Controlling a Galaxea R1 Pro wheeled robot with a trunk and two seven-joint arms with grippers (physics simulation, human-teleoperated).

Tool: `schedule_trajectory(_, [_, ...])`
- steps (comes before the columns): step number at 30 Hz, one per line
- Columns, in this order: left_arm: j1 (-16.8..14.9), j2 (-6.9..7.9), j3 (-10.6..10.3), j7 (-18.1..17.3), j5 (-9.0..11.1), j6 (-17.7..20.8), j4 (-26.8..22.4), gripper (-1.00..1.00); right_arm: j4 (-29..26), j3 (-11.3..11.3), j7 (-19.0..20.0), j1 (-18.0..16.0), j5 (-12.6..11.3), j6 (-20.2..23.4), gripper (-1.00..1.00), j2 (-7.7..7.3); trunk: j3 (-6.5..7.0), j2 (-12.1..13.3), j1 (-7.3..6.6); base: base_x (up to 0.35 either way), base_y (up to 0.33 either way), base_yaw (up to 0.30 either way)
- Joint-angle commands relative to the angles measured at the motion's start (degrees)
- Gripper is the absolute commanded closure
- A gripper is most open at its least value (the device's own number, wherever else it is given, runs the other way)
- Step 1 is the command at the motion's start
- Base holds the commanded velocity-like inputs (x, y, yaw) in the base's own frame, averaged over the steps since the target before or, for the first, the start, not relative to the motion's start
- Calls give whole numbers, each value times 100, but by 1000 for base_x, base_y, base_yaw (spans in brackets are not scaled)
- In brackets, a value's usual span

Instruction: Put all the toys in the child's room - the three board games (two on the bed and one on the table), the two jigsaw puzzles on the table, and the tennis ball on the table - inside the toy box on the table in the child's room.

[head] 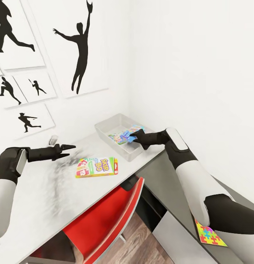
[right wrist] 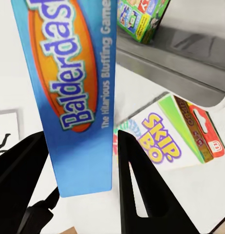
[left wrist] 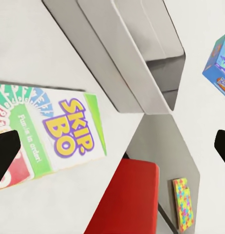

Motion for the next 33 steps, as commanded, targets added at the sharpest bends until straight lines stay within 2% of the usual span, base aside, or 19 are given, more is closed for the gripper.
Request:
schedule_trajectory(1, [-5, 0, 3, 4, 27, 48, -3, -100, -8, 6, -55, -5, -56, -6, 100, -2, -8, -8, 2, 18, 5, 0])
schedule_trajectory(33, [-4, 0, 4, 3, 32, 57, -26, -100, 133, 5, -36, 4, -37, -27, 100, -30, -9, -8, 2, 26, 14, 0])
